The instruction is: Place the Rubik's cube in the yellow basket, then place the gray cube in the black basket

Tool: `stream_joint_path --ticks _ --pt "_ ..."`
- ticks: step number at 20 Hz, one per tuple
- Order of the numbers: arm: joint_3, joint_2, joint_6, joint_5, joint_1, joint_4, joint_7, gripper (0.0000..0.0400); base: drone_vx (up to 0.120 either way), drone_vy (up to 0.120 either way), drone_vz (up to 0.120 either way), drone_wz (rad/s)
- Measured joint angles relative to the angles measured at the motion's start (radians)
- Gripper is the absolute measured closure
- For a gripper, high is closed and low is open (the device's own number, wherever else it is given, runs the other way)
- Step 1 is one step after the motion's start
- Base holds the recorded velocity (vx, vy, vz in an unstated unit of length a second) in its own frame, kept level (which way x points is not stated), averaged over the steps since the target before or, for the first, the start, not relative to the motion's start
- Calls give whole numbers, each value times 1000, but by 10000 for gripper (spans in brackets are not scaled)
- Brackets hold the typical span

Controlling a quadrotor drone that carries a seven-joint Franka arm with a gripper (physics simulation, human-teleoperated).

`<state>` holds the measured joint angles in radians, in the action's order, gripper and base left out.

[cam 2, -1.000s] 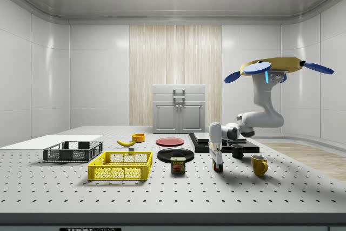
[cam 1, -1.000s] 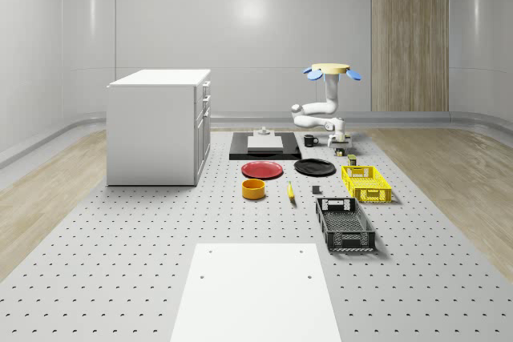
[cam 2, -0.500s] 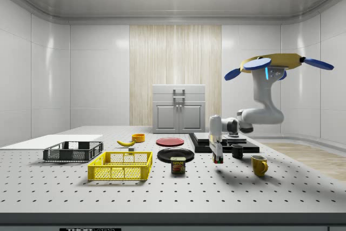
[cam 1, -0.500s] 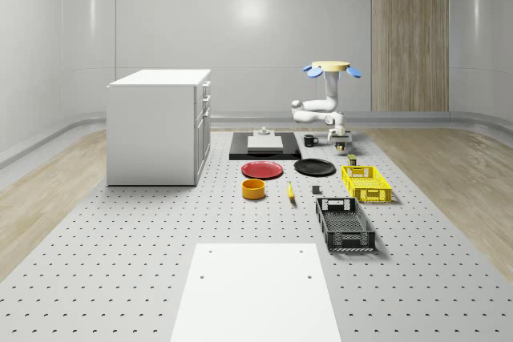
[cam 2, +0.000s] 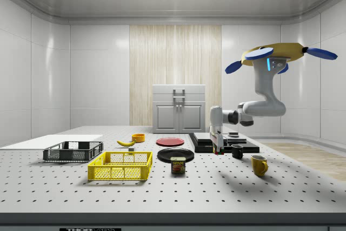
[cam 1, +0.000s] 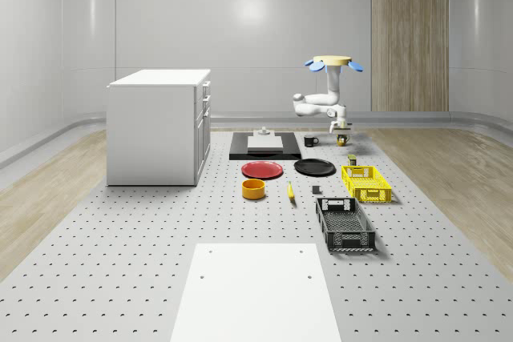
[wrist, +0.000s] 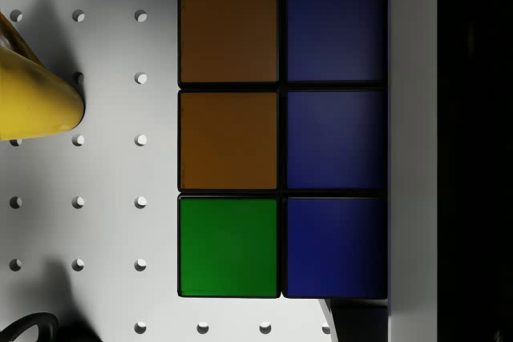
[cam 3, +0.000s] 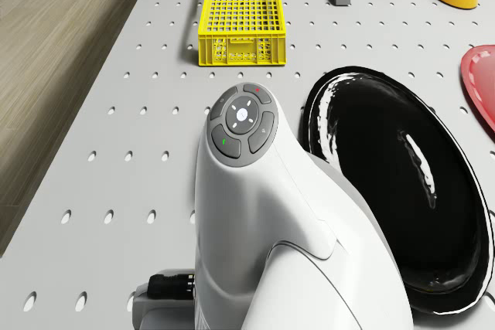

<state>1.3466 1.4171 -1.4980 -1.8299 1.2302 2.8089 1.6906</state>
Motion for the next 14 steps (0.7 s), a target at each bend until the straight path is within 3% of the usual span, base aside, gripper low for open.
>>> stream_joint_path --ticks 2,6,10,14 --pt "2 5 -4 3 1 0 1 75 80 100 0 0" --pt "4 15 -13 9 4 0 3 75 120 0 0 0" --pt "6 25 -22 14 6 -1 5 75 120 110 0 0" --pt "7 34 -30 18 8 -1 7 75 120 0 0 0"
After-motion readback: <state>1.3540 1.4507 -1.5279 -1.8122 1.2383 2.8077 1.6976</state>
